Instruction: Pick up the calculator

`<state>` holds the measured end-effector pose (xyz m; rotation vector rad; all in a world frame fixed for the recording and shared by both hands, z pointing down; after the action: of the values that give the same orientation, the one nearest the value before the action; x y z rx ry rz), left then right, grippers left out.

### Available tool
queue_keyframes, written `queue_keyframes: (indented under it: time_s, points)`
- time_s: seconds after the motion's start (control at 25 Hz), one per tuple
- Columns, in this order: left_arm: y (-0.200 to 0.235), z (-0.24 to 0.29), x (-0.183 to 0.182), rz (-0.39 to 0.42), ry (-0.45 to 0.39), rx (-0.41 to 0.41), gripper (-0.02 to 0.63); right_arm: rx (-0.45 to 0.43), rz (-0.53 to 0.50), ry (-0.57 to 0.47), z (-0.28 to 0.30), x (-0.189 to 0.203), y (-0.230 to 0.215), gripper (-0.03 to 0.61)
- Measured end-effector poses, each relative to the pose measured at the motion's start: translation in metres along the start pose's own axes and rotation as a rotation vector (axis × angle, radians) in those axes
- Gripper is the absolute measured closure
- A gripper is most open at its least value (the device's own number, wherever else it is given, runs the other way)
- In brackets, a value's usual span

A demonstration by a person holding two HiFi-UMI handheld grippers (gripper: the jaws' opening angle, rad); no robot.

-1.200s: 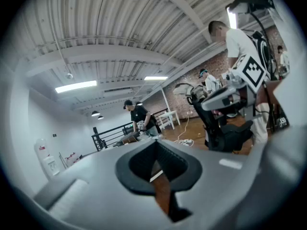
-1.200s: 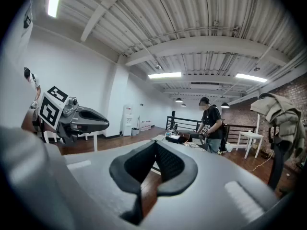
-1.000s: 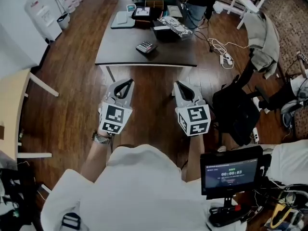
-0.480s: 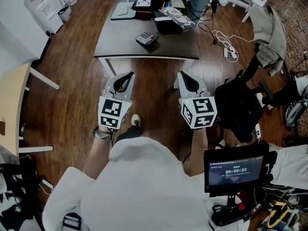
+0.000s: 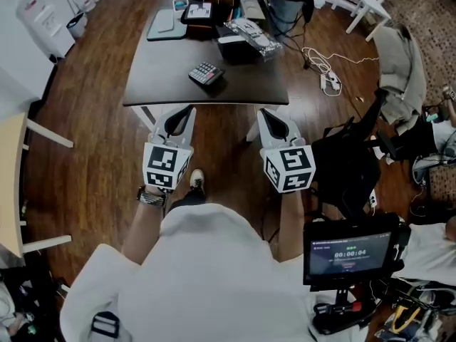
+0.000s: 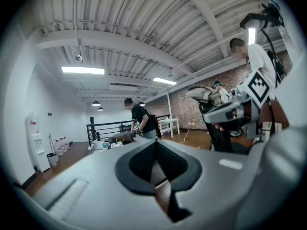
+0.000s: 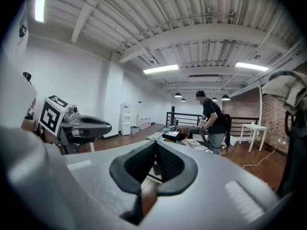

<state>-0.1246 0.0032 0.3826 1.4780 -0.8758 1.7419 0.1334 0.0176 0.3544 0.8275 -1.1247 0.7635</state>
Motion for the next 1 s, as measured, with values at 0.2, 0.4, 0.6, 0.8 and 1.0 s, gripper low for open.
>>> queue_keyframes:
  time_s: [0.2,0.4,0.6,0.8,1.0]
  points:
    - [0.041,0.036,-0.004,0.005,0.018,0.019,0.606,0.04,0.046,0.009,0.05,-0.015,-0.017,0.577]
    - [0.078,0.072,-0.009,-0.002,0.055,0.051,0.606,0.056,0.08,0.034,0.098,-0.024,-0.03,0.577]
    - [0.107,0.101,-0.005,-0.001,0.078,0.1,0.606,0.079,0.132,0.067,0.141,-0.026,-0.037,0.577]
    - [0.13,0.116,-0.006,-0.002,0.08,0.131,0.606,0.098,0.167,0.086,0.171,-0.033,-0.036,0.577]
    - [0.148,0.129,0.001,-0.017,0.105,0.137,0.606,0.101,0.169,0.113,0.185,-0.03,-0.031,0.577]
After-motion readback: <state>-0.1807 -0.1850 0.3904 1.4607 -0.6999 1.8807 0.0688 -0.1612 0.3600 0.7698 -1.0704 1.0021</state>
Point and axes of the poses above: the fingertips, and each gripper's own axes: z forward along the fingers, y to its left, x out of its underside, the point moved 10 cm from there along -z, backward along the fingers, and after that the axes turned 5 degrees about -z, right-handed, at the moved point
